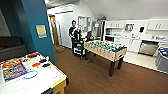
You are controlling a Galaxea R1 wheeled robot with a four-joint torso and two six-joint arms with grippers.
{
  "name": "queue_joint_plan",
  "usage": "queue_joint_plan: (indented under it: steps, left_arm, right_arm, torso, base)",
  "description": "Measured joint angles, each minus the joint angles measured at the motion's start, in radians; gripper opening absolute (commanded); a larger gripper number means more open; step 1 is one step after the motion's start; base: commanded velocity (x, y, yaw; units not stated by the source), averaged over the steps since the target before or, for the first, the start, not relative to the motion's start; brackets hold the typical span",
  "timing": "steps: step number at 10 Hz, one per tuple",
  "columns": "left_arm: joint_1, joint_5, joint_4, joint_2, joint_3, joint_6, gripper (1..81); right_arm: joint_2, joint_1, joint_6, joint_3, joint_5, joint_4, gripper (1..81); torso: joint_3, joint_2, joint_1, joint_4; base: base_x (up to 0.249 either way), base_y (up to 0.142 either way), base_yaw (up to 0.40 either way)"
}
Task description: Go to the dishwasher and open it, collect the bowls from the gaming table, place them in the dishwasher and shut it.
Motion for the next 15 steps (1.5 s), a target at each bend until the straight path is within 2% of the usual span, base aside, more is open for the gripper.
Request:
queue_joint_plan:
  steps: [12,15]
  left_arm:
    - [0.012,0.001,0.000,0.005,-0.002,0.000,1.0]
    - [0.014,0.000,0.000,0.005,-0.002,0.000,1.0]
  right_arm:
    - [0.024,-0.005,0.000,-0.040,-0.001,0.000,1.0]
    - [0.025,-0.006,0.000,-0.043,-0.003,0.000,1.0]
  torso:
    - [0.008,0.000,-0.002,0.000]
    - [0.008,0.000,-0.002,0.000]
  base:
    - [0.000,0.000,-0.387]
    - [0.000,0.000,-0.275]
